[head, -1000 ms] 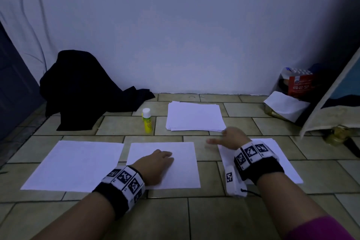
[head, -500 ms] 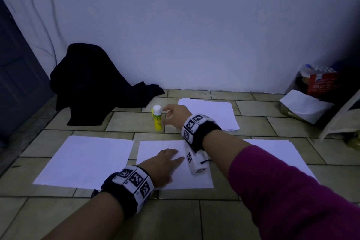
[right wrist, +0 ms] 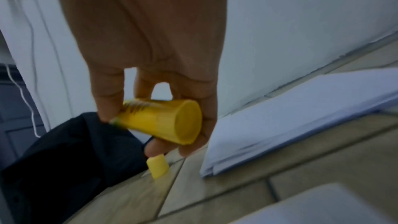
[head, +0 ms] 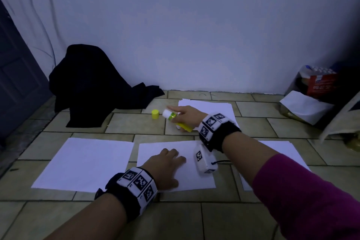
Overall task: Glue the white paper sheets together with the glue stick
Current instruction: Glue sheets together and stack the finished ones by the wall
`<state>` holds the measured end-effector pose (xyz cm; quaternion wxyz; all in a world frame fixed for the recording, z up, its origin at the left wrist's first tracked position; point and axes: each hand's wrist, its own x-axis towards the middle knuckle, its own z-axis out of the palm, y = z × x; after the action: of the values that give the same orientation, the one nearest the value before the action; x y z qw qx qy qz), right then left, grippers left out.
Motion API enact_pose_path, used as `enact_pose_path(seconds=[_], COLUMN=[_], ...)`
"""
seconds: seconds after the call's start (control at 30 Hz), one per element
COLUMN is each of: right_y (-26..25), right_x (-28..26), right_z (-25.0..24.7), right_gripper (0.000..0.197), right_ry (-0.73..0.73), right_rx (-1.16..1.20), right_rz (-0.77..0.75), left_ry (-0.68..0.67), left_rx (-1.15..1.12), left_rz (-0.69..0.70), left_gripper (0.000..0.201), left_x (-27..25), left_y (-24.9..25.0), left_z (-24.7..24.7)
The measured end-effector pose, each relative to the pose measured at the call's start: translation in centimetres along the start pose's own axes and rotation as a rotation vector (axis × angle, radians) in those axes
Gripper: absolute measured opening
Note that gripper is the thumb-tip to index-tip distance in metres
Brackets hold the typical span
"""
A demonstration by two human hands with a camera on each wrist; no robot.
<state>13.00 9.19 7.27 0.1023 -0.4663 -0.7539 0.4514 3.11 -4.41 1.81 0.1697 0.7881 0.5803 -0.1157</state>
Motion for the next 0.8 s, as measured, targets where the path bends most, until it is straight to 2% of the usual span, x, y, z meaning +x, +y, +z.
enact_pose_path(seconds=[0.07,0.1,0.2,0.27,0.33,0.4,0.6,0.8], right_y=[0.7,1.2,2.6,3.3,3.7,4.0,4.1,3.4], right_x=[-1.3,-1.7,-3.0,-3.5,-3.7,-3.8,-3.5,-4.8], right_z=[-1.6,-2.3,-3.6,-4.0,-3.8,-3.0,-0.4,-1.3], right_gripper=[0.067,0.068,0.049,0.038,0.032,0.031,0.028,0.036], right_ry=[0.019,0.045,0.181,0.283,0.321,0.311,0.284,0.123], right_rx=[-0.227,-0.265,-0.198,-0.207,-0.237,-0.292,-0.316,-0.49], right_rz=[0.028,0.049,0.112,0.108,0.091,0.077,-0.002,0.039], left_ry=[0.005,0.011,0.014,0.001,-0.005,0.0,0.014,0.016], left_rx=[0.046,0.063,0.08,0.084,0.084,0.081,0.095,0.103], left_rz=[-0.033,-0.048,-0.079,-0.09,-0.102,-0.109,-0.108,-0.108], left_gripper=[0.068,0.068,0.067,0.066,0.059,0.05,0.052,0.054], left_x=[0.2,0.3,0.7,1.0,1.1,1.1,0.9,0.8], left_y=[0.6,0.8,1.1,1.2,1.2,1.1,1.0,0.8], left_z=[0.0,-0.1,-0.2,-0.4,-0.7,-0.8,-0.5,-0.3])
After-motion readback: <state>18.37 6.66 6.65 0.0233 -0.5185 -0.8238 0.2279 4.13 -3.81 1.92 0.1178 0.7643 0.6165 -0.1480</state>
